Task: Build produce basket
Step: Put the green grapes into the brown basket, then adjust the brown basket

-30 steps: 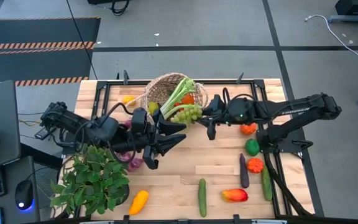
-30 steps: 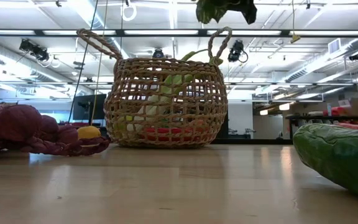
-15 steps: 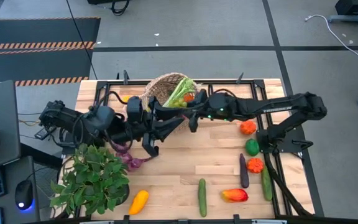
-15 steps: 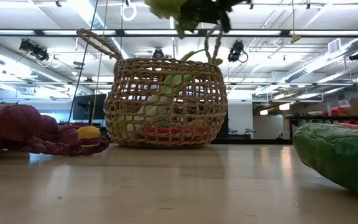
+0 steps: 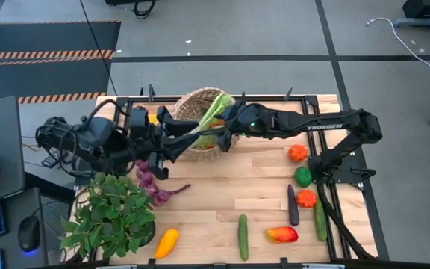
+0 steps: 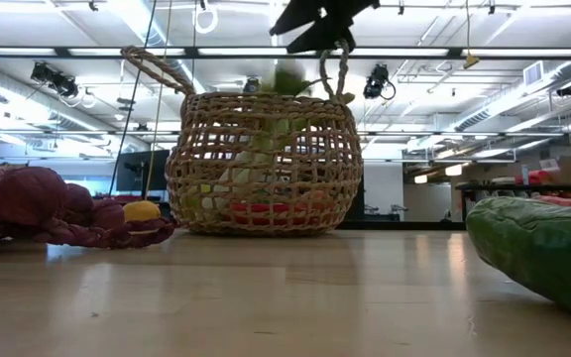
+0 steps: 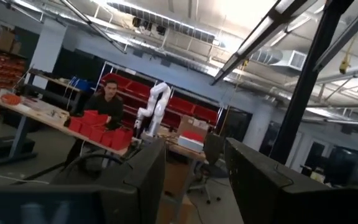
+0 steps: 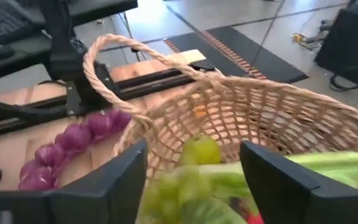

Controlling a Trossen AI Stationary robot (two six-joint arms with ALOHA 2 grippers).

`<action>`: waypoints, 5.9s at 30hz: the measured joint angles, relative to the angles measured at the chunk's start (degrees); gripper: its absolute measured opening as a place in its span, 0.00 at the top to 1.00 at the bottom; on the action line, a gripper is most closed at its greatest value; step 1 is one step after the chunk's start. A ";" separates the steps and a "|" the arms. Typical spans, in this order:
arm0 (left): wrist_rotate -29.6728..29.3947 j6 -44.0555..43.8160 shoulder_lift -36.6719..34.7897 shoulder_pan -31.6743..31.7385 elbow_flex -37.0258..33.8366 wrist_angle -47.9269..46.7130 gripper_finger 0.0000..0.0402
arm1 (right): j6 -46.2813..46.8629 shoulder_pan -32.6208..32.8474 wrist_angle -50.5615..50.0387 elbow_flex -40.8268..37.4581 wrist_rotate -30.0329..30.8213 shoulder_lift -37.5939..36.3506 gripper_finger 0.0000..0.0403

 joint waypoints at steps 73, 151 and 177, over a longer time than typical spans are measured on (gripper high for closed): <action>8.52 -28.86 8.49 14.74 0.00 -53.72 0.57 | 12.84 2.58 -17.08 -0.11 -9.30 -11.51 0.20; 10.11 -31.43 22.93 29.73 -0.05 -64.39 0.57 | 30.47 6.98 14.03 -0.09 -33.62 -8.32 0.19; 10.27 -22.40 22.86 28.92 -0.06 -72.28 0.57 | 38.92 7.80 13.49 -0.09 -28.77 -6.38 0.04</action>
